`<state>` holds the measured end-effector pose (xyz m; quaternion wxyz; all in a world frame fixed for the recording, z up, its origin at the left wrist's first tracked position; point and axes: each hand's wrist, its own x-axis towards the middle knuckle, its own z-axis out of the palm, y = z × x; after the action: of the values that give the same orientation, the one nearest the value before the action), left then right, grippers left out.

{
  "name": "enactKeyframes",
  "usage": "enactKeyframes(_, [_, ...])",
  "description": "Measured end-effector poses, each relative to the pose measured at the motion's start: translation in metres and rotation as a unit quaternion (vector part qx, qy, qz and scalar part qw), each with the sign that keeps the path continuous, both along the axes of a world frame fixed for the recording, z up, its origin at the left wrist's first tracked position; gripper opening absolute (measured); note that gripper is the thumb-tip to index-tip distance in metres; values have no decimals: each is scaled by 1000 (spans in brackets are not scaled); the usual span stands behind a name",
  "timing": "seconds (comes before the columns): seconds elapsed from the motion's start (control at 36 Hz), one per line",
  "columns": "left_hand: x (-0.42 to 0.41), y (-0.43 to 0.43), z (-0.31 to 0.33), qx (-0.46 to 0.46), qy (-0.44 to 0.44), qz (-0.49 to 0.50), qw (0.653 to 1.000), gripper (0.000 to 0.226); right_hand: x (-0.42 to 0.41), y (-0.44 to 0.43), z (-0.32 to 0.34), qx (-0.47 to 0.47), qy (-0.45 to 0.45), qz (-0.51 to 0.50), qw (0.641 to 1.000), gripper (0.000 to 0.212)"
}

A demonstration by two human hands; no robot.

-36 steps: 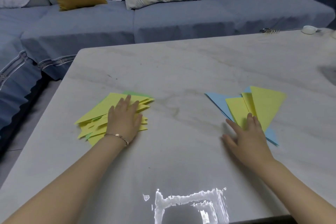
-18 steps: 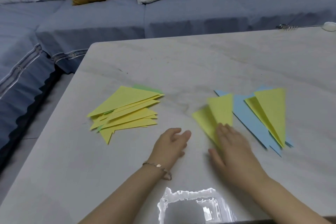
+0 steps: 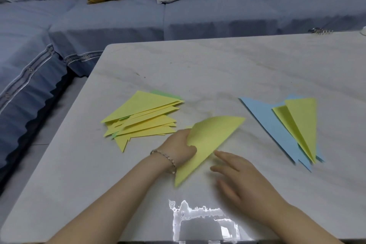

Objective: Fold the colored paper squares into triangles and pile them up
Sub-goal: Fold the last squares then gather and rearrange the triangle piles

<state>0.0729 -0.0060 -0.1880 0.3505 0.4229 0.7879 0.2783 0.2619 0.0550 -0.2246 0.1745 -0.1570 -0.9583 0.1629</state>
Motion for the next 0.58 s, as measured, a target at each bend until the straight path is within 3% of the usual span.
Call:
enactKeyframes(0.14, [-17,12,4,-32,82,-86,992,43,-3,9,-10,-8,27,-32,999,30])
enactKeyframes(0.31, [-15,8,-33,-26,211,-67,975,89,-18,9,-38,44,-119,-8,992,53])
enactKeyframes(0.39, [0,-11,-42,31,282,-21,959,77,-24,3,-45,63,-164,-20,984,62])
enactKeyframes(0.47, [14,-32,-55,101,300,-50,947,41,-27,-2,-46,59,-161,-34,985,64])
enactKeyframes(0.58, [21,-49,-71,37,332,-117,935,42,-35,-8,-46,61,-156,-45,985,65])
